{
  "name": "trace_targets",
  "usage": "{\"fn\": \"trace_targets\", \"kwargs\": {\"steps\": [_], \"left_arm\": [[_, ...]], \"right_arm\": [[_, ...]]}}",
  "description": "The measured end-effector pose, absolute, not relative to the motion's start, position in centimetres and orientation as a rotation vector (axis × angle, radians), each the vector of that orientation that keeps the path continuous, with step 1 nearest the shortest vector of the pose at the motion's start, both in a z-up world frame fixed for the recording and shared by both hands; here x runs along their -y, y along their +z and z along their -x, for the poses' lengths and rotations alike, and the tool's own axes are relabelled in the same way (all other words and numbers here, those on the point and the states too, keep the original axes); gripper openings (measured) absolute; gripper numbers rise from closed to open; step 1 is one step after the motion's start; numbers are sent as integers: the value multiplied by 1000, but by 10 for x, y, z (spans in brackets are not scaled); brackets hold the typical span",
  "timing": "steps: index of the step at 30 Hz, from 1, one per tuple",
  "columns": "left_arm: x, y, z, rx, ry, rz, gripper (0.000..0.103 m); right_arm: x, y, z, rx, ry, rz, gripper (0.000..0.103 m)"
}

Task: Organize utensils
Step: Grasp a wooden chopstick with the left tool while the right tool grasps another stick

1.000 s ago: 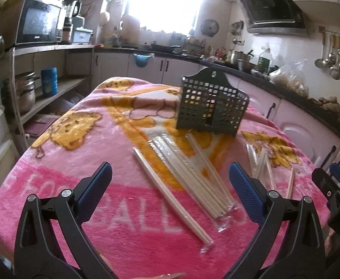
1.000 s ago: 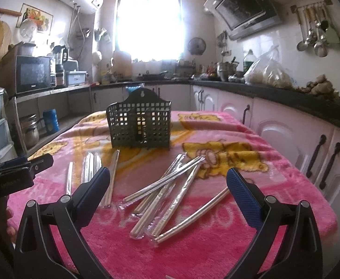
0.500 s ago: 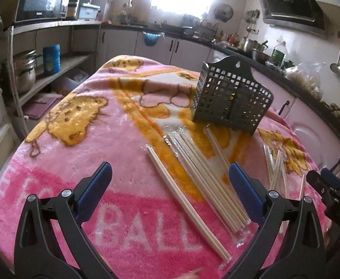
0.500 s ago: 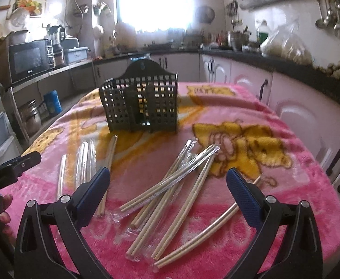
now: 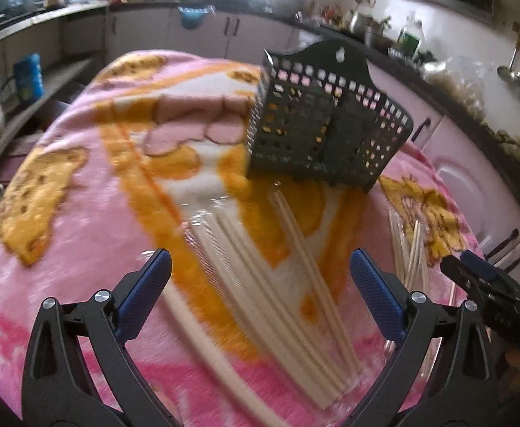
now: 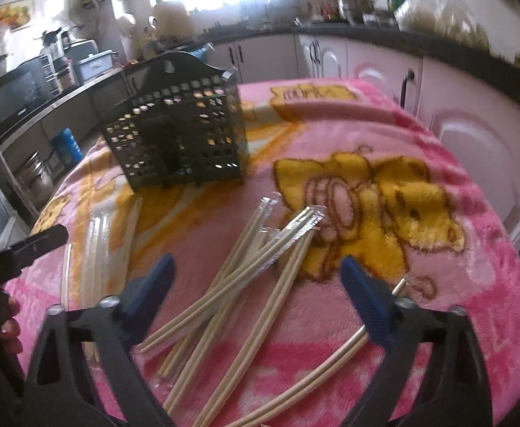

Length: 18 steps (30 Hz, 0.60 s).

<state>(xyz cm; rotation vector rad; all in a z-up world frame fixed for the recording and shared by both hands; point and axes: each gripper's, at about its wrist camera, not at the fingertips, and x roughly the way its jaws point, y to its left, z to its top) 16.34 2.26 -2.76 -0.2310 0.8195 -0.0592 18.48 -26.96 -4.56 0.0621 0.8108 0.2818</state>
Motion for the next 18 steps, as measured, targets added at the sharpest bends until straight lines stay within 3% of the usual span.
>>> {"fn": "trace_targets", "kwargs": {"steps": [3, 6, 8, 14, 18], "left_arm": [[-13, -34, -183, -879, -89, 238, 91], [-3, -40, -198, -931, -127, 238, 82], [2, -44, -207, -958, -144, 245, 70], [4, -56, -231, -1044, -182, 316, 55], [3, -64, -243, -1083, -163, 327, 51]], "right_arm": [[277, -54, -201, -861, 275, -94, 73], [283, -62, -217, -921, 283, -153, 65], [286, -67, -226, -950, 285, -194, 61], [294, -76, -252, -1004, 291, -249, 49], [300, -79, -267, -1019, 287, -272, 40]]}}
